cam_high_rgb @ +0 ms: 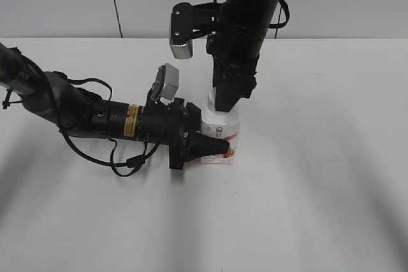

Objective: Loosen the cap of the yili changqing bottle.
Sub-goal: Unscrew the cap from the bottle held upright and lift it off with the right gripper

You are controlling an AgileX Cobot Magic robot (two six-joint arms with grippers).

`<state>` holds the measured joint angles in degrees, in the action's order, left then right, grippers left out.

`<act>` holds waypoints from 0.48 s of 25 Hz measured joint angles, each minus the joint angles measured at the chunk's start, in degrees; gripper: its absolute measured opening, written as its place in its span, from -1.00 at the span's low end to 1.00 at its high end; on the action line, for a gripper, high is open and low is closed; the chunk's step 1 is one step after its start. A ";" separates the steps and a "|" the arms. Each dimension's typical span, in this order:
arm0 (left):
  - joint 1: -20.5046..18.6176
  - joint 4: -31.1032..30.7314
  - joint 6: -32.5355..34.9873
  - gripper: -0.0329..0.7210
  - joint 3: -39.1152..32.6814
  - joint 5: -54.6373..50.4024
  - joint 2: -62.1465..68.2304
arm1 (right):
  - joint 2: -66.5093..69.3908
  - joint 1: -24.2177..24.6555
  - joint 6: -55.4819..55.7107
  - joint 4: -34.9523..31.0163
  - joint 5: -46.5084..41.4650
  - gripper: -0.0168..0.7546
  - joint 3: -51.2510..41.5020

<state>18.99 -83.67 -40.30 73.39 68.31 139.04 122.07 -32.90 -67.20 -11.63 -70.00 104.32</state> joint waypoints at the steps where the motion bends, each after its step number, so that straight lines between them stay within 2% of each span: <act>1: 0.00 0.00 0.06 0.16 0.00 0.00 0.00 | 0.00 0.00 0.14 -0.12 0.00 0.06 0.00; 7: 0.00 -0.04 0.06 0.16 0.00 0.06 0.00 | 0.06 0.00 1.11 -0.51 0.12 0.13 0.00; 12: 0.00 -0.04 -0.04 0.16 0.00 0.11 0.00 | 0.19 0.00 3.92 -1.66 0.22 0.45 -0.06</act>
<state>18.99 -83.71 -40.34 73.39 68.43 139.04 122.26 -32.90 -63.28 -13.28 -69.77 104.26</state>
